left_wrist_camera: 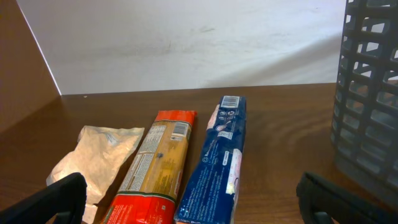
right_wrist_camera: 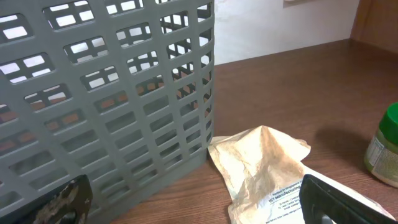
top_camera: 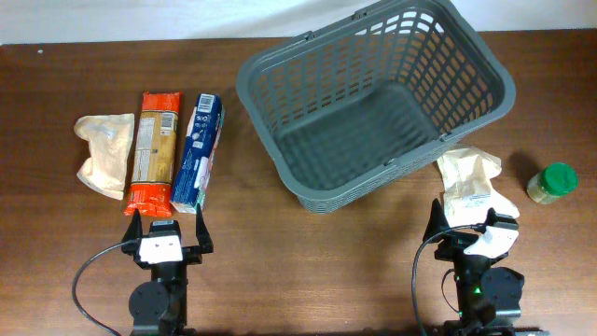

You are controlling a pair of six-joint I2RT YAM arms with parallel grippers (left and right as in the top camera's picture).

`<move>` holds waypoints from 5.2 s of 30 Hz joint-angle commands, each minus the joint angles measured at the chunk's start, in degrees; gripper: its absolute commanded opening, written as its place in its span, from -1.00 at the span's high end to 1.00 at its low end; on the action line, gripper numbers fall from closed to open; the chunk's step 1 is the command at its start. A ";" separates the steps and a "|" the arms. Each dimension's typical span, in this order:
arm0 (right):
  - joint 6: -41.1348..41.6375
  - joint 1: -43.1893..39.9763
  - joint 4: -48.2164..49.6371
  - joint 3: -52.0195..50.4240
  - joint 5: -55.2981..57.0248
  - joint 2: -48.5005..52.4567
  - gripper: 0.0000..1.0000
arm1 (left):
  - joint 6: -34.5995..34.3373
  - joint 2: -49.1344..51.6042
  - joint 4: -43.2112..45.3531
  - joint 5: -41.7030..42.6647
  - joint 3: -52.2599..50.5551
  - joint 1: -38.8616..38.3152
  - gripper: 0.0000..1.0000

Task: Pack container

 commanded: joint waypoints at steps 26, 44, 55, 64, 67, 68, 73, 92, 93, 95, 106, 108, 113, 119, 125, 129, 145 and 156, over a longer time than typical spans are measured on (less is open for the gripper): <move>0.46 -0.42 -0.20 -0.39 0.74 -0.59 -0.98 | 0.92 -0.55 0.55 0.04 -0.42 0.04 -0.99; 12.66 -0.42 -1.11 1.01 -21.94 -0.44 -0.98 | -11.96 3.58 -7.43 26.47 6.95 0.00 -0.99; 5.81 -0.42 -32.76 41.24 -12.07 20.15 -0.97 | -6.84 27.04 -34.16 17.14 45.20 0.00 -0.99; 4.44 -0.42 -66.01 94.33 -10.14 53.55 -0.98 | -6.82 55.30 -58.51 17.59 83.71 0.00 -0.99; 4.44 -0.42 -69.31 101.26 -12.79 57.53 -0.98 | -6.84 57.48 -61.68 18.45 90.49 0.00 -0.99; 4.39 -0.42 -70.51 102.77 -13.79 58.47 -0.98 | -6.84 57.57 -62.16 19.74 91.97 0.00 -0.99; 3.19 -0.42 -70.34 103.03 -14.32 59.10 -0.41 | -6.82 56.98 -61.05 22.12 93.37 0.00 0.01; 3.37 -0.44 -58.75 103.03 -8.02 78.62 0.92 | -8.44 66.45 -73.05 18.69 98.20 -32.06 0.96; 3.37 -0.44 -57.18 103.03 -7.19 79.38 0.92 | -9.94 66.58 -73.61 17.03 98.20 -36.06 0.97; 3.39 -1.25 -55.47 103.03 -7.21 80.91 0.92 | -10.69 67.69 -75.38 13.88 98.20 -41.22 0.96; 3.19 -4.92 -54.40 103.03 -8.52 88.85 0.92 | -8.15 81.88 -75.87 5.35 98.25 -54.97 0.97; 3.17 -4.98 -54.31 103.03 -8.48 90.36 0.92 | -8.07 84.30 -75.47 5.35 98.25 -54.97 0.96; 3.17 -4.96 -54.40 103.01 -8.50 92.35 0.92 | -6.78 87.10 -73.22 5.35 98.23 -54.97 0.97; 3.19 -4.96 -55.06 103.01 -8.52 94.68 0.92 | -5.49 89.74 -71.63 5.07 98.23 -54.97 0.96; 3.17 -4.96 -57.33 102.86 -8.50 95.80 0.92 | -4.20 92.15 -71.45 0.87 98.23 -54.95 0.97; 3.17 -4.96 -60.13 102.86 -8.50 95.80 0.92 | -4.20 92.43 -71.49 -1.53 98.23 -52.92 0.96; 3.15 -4.87 -66.71 102.86 -8.52 95.80 0.92 | -4.20 92.43 -70.75 -1.53 98.23 -34.95 0.97; -0.87 -6.71 -58.90 107.45 -8.96 93.77 0.92 | -10.34 92.15 -78.73 -10.84 98.25 -30.71 0.97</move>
